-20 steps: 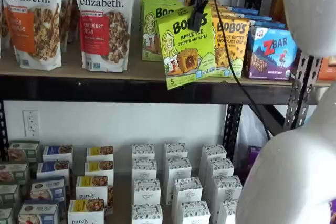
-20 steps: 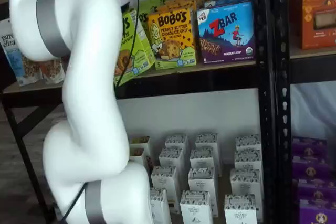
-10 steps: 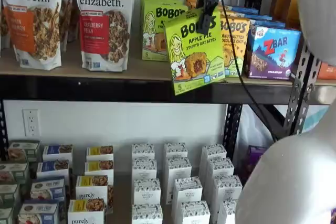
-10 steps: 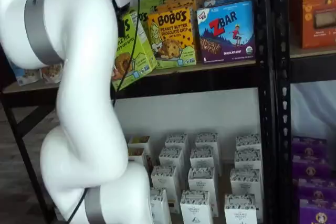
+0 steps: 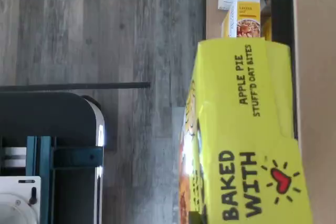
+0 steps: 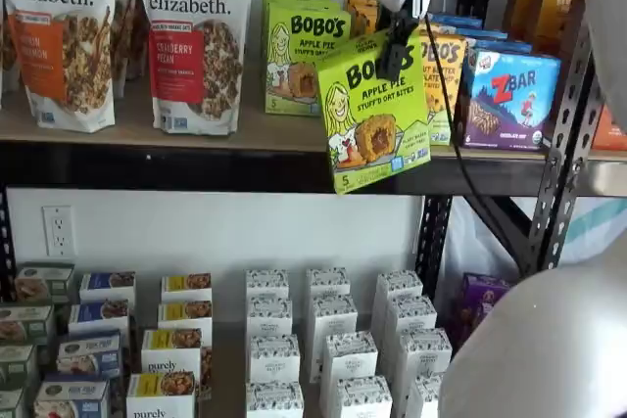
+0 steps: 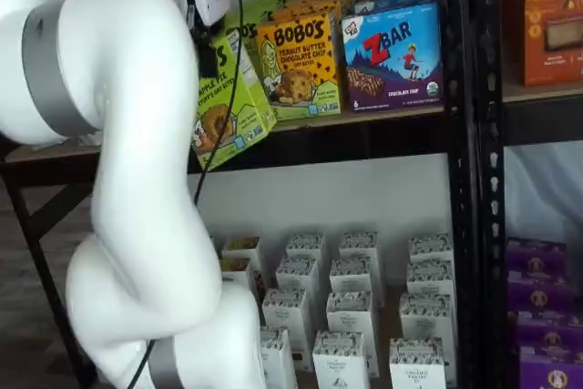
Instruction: Pick the green box on the top shelf, the fourth from the left
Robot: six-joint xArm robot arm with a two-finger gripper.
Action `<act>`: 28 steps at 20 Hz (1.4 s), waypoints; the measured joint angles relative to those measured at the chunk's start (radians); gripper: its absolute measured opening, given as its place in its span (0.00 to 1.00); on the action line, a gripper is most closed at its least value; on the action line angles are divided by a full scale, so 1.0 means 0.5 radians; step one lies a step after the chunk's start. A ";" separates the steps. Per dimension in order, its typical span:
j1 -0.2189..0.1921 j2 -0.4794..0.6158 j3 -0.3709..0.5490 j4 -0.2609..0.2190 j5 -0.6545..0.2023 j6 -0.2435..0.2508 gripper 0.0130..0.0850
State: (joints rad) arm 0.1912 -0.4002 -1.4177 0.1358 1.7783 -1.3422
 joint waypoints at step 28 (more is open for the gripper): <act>-0.094 -0.211 0.229 0.038 0.042 -0.085 0.28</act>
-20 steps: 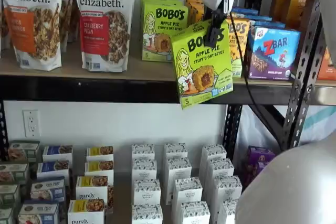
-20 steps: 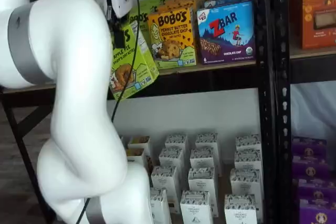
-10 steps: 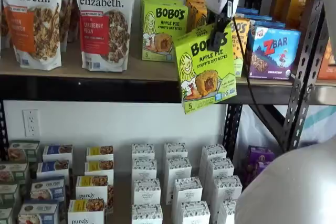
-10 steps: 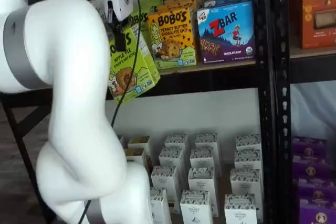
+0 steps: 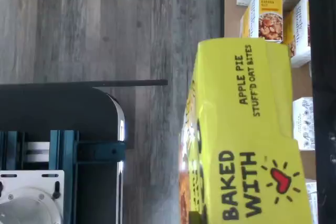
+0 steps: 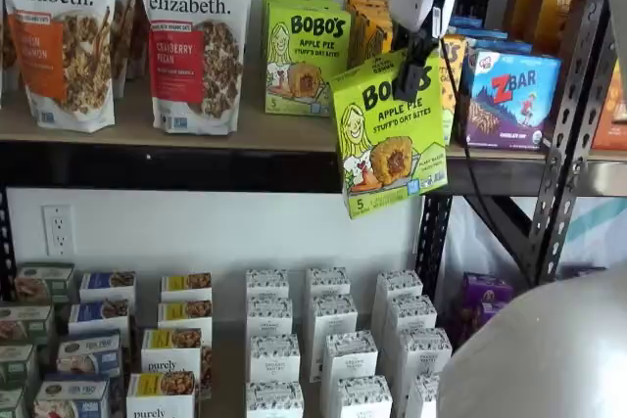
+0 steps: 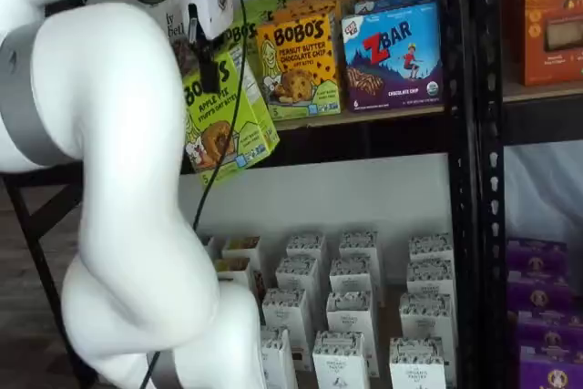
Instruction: Pick the green box on the top shelf, the fourth from the left
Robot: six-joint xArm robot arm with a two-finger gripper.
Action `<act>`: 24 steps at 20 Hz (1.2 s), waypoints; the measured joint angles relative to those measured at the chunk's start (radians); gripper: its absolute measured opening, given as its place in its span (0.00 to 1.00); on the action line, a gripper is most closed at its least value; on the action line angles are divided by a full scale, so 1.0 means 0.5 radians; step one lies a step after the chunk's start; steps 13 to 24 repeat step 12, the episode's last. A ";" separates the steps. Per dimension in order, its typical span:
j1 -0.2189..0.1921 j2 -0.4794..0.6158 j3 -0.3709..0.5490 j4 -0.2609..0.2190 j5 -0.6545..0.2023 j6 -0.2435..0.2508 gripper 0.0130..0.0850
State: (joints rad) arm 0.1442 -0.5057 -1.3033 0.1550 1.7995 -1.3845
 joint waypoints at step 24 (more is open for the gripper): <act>-0.058 -0.087 0.064 0.020 0.034 -0.049 0.28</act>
